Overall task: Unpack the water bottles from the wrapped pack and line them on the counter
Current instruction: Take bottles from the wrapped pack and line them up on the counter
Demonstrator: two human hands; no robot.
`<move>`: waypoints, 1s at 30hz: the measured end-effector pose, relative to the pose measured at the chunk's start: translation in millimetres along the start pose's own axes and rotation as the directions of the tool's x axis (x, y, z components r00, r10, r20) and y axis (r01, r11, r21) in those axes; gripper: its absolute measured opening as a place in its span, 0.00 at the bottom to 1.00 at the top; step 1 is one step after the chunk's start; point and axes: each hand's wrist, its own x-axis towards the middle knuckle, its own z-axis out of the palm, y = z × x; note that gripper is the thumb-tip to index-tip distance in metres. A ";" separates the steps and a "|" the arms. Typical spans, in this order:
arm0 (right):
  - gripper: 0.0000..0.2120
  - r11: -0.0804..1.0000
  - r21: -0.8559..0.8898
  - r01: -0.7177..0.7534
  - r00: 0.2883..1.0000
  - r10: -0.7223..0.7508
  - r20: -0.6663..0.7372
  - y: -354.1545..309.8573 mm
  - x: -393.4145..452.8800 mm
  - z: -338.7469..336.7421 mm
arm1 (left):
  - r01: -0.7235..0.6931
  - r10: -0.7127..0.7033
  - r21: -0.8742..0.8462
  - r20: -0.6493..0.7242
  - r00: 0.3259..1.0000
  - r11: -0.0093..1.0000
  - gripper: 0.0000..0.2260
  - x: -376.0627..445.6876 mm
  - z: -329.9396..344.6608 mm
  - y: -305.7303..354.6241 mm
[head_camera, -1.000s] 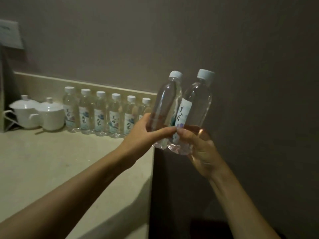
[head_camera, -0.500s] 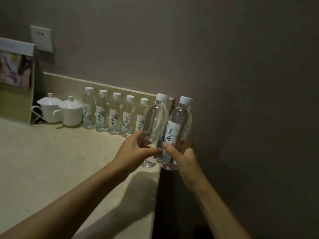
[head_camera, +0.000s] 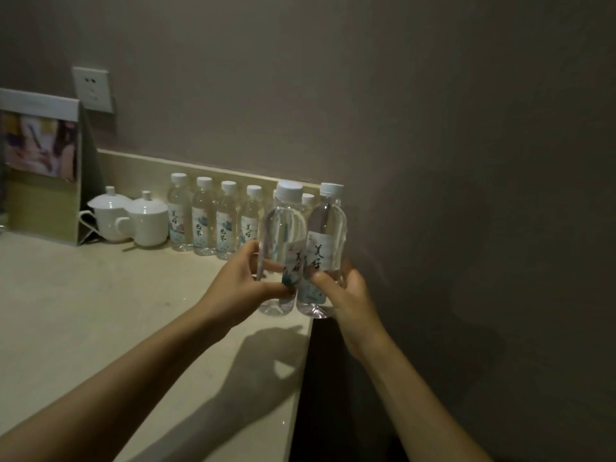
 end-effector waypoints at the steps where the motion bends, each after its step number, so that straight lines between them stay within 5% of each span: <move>1: 0.17 1.000 -0.005 -0.008 1.000 0.008 -0.013 4.8 3.5 3.1 | -0.011 0.012 -0.007 0.011 1.000 1.000 0.26 0.5 -3.3 -0.9; 6: 0.20 0.996 -0.084 -0.009 0.999 0.005 -0.041 27.6 22.2 29.0 | -0.029 0.029 -0.043 0.009 1.000 0.999 0.20 5.2 -28.2 -9.9; 11: 0.34 0.997 -0.082 0.004 1.000 -0.005 -0.002 47.5 40.1 71.0 | -0.027 0.027 -0.004 0.023 0.999 1.000 0.20 22.0 -70.3 -30.3; 20: 0.25 0.985 -0.152 -0.079 0.995 0.067 -0.079 72.8 85.6 161.3 | 0.000 -0.001 0.013 0.031 1.000 1.000 0.24 61.6 -170.3 -75.6; 30: 0.29 0.948 -0.306 -0.089 0.985 0.037 -0.170 101.4 122.8 230.1 | 0.021 -0.020 -0.006 0.107 0.994 1.000 0.22 101.7 -242.6 -127.0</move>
